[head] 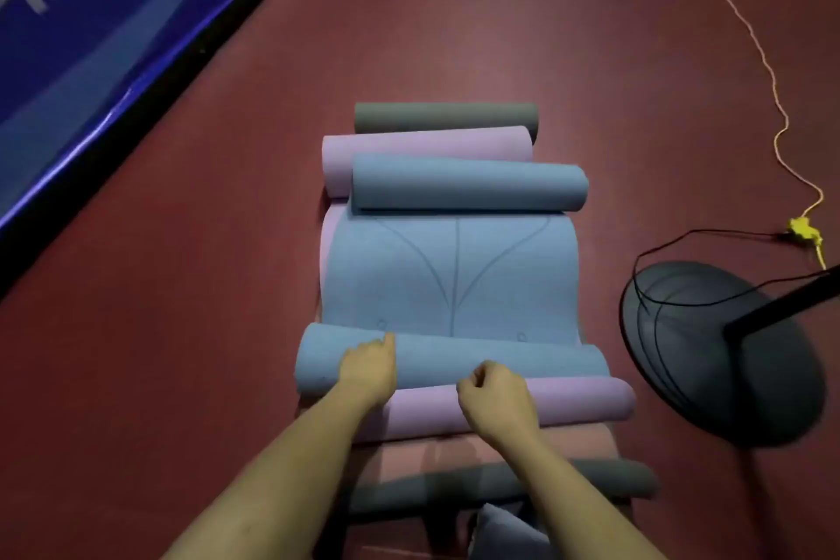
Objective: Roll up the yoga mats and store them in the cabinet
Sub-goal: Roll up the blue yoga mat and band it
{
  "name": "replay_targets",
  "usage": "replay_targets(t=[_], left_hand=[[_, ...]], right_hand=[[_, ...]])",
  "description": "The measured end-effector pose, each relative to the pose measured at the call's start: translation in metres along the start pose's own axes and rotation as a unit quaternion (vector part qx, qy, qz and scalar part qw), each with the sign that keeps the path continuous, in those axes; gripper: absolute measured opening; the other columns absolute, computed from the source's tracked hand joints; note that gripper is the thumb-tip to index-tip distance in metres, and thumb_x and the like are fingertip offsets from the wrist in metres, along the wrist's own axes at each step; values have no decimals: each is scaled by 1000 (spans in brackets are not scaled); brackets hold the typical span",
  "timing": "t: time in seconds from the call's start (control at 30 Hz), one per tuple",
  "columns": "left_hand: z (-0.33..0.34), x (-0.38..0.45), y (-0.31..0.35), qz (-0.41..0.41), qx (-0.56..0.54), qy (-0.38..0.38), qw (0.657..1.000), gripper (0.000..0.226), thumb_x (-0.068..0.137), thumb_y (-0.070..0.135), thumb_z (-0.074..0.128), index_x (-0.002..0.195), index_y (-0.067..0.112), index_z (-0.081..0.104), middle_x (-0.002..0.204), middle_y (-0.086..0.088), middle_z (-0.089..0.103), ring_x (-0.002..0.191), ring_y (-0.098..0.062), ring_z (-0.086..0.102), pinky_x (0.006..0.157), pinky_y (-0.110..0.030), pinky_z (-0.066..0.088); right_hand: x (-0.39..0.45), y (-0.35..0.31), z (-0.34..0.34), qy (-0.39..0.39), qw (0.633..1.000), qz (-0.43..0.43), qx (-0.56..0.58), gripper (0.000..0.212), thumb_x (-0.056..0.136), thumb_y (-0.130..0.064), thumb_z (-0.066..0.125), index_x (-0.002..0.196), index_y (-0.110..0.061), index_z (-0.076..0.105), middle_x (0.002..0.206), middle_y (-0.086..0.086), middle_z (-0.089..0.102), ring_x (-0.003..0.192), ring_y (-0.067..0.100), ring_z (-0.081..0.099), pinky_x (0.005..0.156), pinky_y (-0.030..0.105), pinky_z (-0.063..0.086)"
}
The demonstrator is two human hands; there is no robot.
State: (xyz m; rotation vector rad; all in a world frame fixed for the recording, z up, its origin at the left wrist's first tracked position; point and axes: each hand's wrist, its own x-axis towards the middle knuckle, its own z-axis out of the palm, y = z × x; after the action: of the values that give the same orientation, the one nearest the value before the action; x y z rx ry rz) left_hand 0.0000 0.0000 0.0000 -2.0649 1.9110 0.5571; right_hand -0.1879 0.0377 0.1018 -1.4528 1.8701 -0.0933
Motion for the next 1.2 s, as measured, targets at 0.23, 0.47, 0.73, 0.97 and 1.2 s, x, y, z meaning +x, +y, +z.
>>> replay_targets(t=[0.23, 0.47, 0.73, 0.97, 1.2], left_hand=[[60, 73, 8, 16, 65, -103, 992, 128, 69, 44, 84, 163, 17, 1, 162, -5, 29, 153, -30, 20, 126, -51, 9], [57, 10, -9, 52, 147, -226, 961, 62, 81, 40, 75, 134, 11, 58, 143, -12, 46, 130, -35, 48, 109, -41, 40], [64, 8, -36, -122, -123, -171, 970, 58, 105, 29, 49, 155, 17, 22, 126, -24, 62, 98, -38, 68, 77, -43, 56], [66, 76, -9, 29, 103, -26, 994, 113, 68, 43, 86, 156, 17, 20, 159, -14, 20, 148, -35, 26, 116, -41, 28], [64, 71, 16, 92, 155, -233, 956, 63, 76, 48, 73, 134, 27, 58, 136, -3, 58, 128, -28, 53, 107, -47, 39]], right_hand=[[35, -9, 23, 23, 998, -45, 28, 14, 88, -29, 54, 75, -25, 49, 96, -1, 66, 93, 25, 61, 75, 34, 45], [18, -16, 12, -15, 999, -18, 22, 13, 89, -29, 54, 77, -22, 53, 98, 2, 68, 95, 28, 63, 82, 35, 52], [9, -11, 4, -15, 999, -10, 36, 11, 88, -27, 54, 81, -18, 57, 99, 6, 69, 98, 33, 62, 80, 34, 48], [29, -18, 17, 2, 999, -9, 34, 12, 91, -26, 52, 90, -18, 61, 102, 5, 68, 100, 31, 62, 80, 37, 49], [38, -24, 22, -17, 999, 3, -28, 22, 92, -32, 49, 101, -19, 64, 114, 6, 67, 111, 32, 60, 93, 39, 49]])
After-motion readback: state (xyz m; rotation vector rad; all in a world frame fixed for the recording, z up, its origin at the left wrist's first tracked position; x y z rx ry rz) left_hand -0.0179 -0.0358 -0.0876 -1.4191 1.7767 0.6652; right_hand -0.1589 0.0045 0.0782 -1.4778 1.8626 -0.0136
